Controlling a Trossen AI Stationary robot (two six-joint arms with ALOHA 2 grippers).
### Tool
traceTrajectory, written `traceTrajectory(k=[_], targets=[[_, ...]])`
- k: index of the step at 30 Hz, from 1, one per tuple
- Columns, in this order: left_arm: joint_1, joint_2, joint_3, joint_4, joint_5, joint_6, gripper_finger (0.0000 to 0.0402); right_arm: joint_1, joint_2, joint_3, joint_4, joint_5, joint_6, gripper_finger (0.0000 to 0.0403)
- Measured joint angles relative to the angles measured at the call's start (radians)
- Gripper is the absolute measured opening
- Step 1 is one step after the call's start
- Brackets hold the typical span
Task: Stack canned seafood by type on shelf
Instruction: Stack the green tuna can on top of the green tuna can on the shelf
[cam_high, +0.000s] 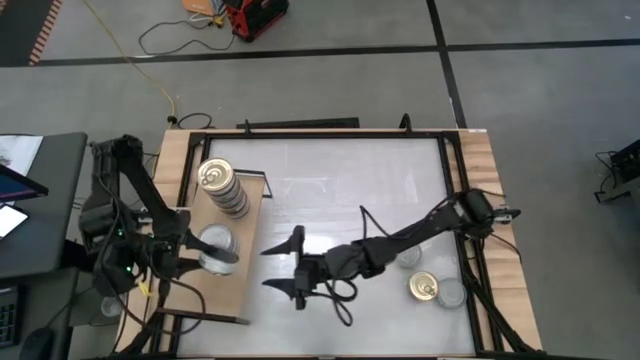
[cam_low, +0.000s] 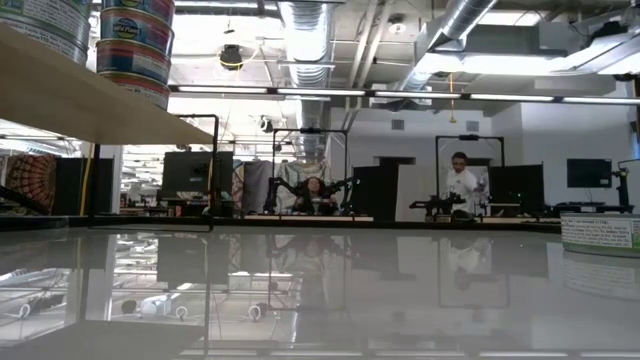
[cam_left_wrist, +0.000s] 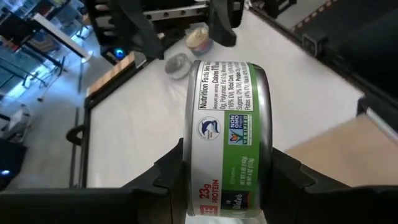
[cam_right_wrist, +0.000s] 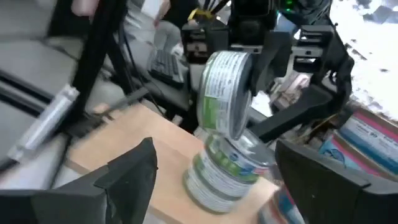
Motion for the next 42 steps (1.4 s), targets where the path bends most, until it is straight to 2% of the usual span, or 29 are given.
traceTrajectory(k=[7,15,25,33,42], targets=[[-0.007,-0.019,0.0,-0.09,-0.027,-0.062,0.0141,-0.017,0.125,0.185,-0.044,0.0,-0.007,0.0356],[-0.007,-0.018,0.0,-0.091,-0.106,-0.001,0.0141,-0.05,0.204,0.364,-0.11,0.001,0.011,0.0356],[-0.011,-0.017,0.011,-0.121,-0.102,0.032,0.0141,-0.088,0.205,0.368,-0.06,0.008,-0.165,0.0356],[-0.011,-0.019,0.068,-0.201,-0.059,-0.107,0.0141,-0.131,0.202,0.368,-0.157,0.006,0.018,0.0356],[-0.011,0.01,0.068,-0.297,-0.041,-0.211,0.0141,-0.123,0.197,0.368,-0.191,0.007,0.045,0.0356]])
